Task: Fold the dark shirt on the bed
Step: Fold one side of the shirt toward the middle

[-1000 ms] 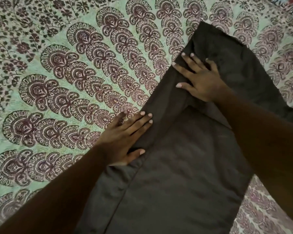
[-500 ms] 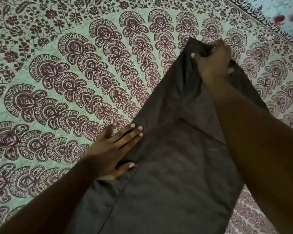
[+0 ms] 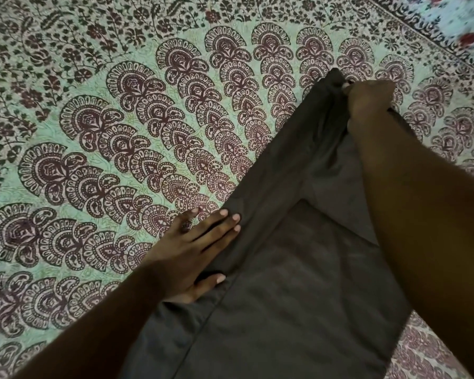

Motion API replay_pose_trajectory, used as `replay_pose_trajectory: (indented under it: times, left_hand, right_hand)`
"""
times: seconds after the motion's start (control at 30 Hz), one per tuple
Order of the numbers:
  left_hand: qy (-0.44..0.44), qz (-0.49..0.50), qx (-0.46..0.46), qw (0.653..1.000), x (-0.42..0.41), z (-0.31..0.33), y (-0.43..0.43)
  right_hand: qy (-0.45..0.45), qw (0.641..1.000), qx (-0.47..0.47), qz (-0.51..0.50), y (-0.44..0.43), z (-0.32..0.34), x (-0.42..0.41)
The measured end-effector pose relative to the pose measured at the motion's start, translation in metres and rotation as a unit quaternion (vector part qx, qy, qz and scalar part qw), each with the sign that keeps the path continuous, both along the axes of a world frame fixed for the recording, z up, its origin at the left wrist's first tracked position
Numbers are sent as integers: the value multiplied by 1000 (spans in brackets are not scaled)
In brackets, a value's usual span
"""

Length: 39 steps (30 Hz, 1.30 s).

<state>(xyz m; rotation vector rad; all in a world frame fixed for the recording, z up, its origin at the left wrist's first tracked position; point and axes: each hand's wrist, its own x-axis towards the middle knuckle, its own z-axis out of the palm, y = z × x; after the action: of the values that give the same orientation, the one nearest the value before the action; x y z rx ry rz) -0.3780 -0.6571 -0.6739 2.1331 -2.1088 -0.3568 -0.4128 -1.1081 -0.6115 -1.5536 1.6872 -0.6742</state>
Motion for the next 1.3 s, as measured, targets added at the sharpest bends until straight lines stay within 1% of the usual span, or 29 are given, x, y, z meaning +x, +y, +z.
replay_pose_trajectory:
  times: [0.17,0.3,0.33,0.4,0.43,0.5,0.53,0.57,0.6,0.63,0.67,0.7,0.73,0.8,0.83,0.87,0.9,0.97,1.07,1.1,1.13,1.17,1.2,1.23,1.27,1.3]
  left_hand:
    - [-1,1,0,1000,0,2,-1]
    - [2,-2,-3,1000,1,2,0]
    - [1,-2,-5,1000,1,2,-1]
    - [2,0,-5,1000,2,4,0]
    - [3,-1,-3,1000,2,5,-1]
    - [8,-1,0,1000,2,6,-1]
    - [11,-1,1,1000,2,6,-1]
    - [12,0,0,1000,2,5,0]
    - [13,1,-2,1000,1,5,0]
    - [13,2,-5,1000,1,5,1]
    - [13,2,-7,1000,2,4,1]
    - [12,1,-7,1000,2,4,1]
    - [11,0,-7,1000,2,4,1]
    - [8,0,-4,1000,2,3,0]
    - [6,0,-1,1000,2,2,0]
    - [5,-1,0,1000,2,2,0]
    - [5,-1,0,1000,2,2,1]
    - [5,0,-1,1000,2,3,0]
    - [11,5,-9,1000,2,5,0]
    - [13,5,-13,1000,2,5,1]
    - [16,5,-17,1000,2,4,1]
    - [18,4,-19,1000,2,4,1]
    - [20,4,-20,1000,3,3,2]
    - [20,5,-22,1000,3,2,2]
    - [18,5,-22,1000,3,1,2]
    - [17,4,-23,1000,4,0,2]
  right_hand:
    - [69,995,-40,60,-4,1,6]
    - [76,994,-46,67,-6,0,10]
    - [81,993,-57,65,1,3,9]
    - [131,982,-110,85,26,2,5]
    - [164,967,-156,116,43,0,-2]
    - [217,919,-239,224,85,-7,-23]
    - [244,883,-277,291,106,-12,-37]
    - [278,836,-313,356,124,-16,-50]
    - [316,787,-341,406,133,-20,-61]
    - [354,750,-354,432,133,-26,-69]
    - [384,739,-345,433,127,-27,-70]
    - [408,749,-322,411,116,-27,-67]
    - [420,773,-290,376,102,-27,-59]
    - [410,829,-215,315,68,-19,-40]
    - [398,847,-178,303,53,-13,-31]
    - [394,854,-150,304,41,-6,-25]
    - [401,849,-132,317,33,0,-21]
    - [427,828,-139,335,32,7,-19]
    - [428,817,-208,327,68,11,-23]
    - [426,808,-231,336,87,10,-30]
    - [431,789,-251,360,104,7,-39]
    - [439,760,-268,399,118,3,-50]
    - [446,728,-273,443,127,-3,-60]
    - [453,705,-269,475,128,-8,-68]
    - [456,702,-253,485,125,-13,-70]
    - [455,717,-240,470,118,-16,-67]
